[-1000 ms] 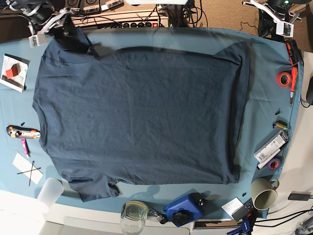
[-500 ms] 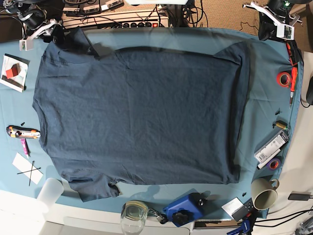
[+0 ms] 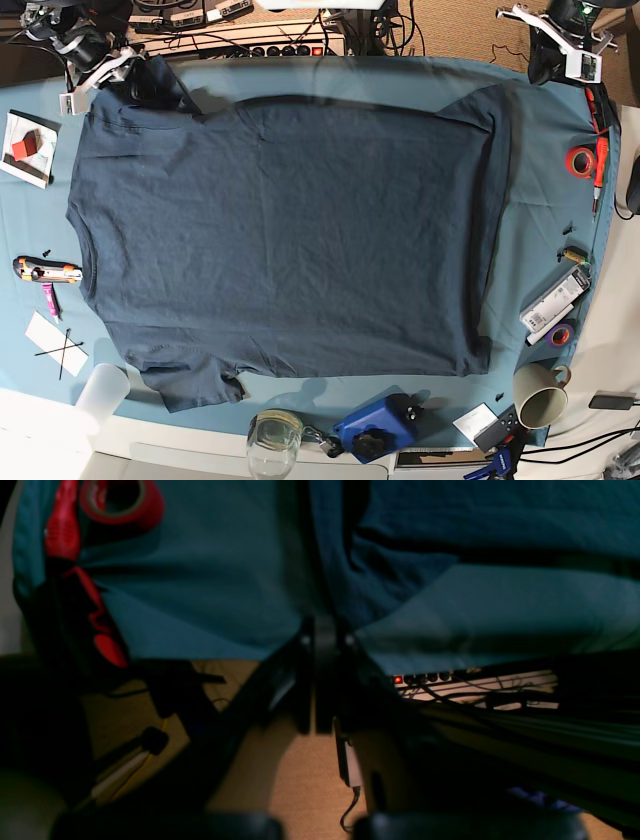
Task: Fold the T-shirt properly
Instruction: 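Move the left gripper to the other shoulder corner and grasp it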
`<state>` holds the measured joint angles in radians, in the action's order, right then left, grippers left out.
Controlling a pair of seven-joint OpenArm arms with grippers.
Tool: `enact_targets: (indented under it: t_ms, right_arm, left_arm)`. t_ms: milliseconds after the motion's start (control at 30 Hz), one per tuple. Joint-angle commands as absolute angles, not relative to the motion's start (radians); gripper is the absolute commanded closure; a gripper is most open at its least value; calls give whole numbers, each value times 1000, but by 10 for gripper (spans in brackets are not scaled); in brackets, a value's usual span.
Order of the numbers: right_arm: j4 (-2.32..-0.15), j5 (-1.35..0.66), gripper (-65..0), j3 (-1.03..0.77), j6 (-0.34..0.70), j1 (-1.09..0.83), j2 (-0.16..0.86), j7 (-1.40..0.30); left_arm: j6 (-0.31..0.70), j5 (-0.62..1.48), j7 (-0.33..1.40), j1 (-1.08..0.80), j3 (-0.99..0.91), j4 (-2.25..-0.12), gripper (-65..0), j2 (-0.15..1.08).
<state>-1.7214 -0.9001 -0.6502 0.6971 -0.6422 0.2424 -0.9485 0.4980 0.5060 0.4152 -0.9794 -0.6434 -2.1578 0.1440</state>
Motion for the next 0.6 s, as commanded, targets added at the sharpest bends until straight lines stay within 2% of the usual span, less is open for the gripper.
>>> enact_targets:
  t_ms: [0,233,267,300,367,433,500,567]
  right_arm:
    - [-1731,-897,-314,-654,698,-651,244,-958]
    - [-1731,-897,-314,-654,698,-651,241,-969]
    - [-1731,-897,-314,-654,698,-651,241,-970]
    - [-1731,-897,-314,-654,698,-651,241,-972]
    - [-1731,-897,-314,-654,698,-651,241,-976]
    - [-1731,-897,-314,-654,698,-651,241,-981]
    - [-1731,-897,-314,-654,698,-651,241,-985]
    - [-1731,-897,-314,-654,698,-651,242,-986]
  left_arm:
    - [499,517,395,-989,-649,-2172,0,150]
    - [499,518,392,-939,-649,-2172,0,150]
    - [495,521,393,-926,-649,-2172,-19,150]
    - [479,527,394,-912,-649,-2172,-66,150]
    - [414,573,400,-888,-649,-2172,-149,151]
    - [340,616,452,-859,-649,-2172,-201,157]
    - [284,632,532,-825,-649,-2170,-210,165]
    - [270,633,569,-797,-649,-2160,-211,171]
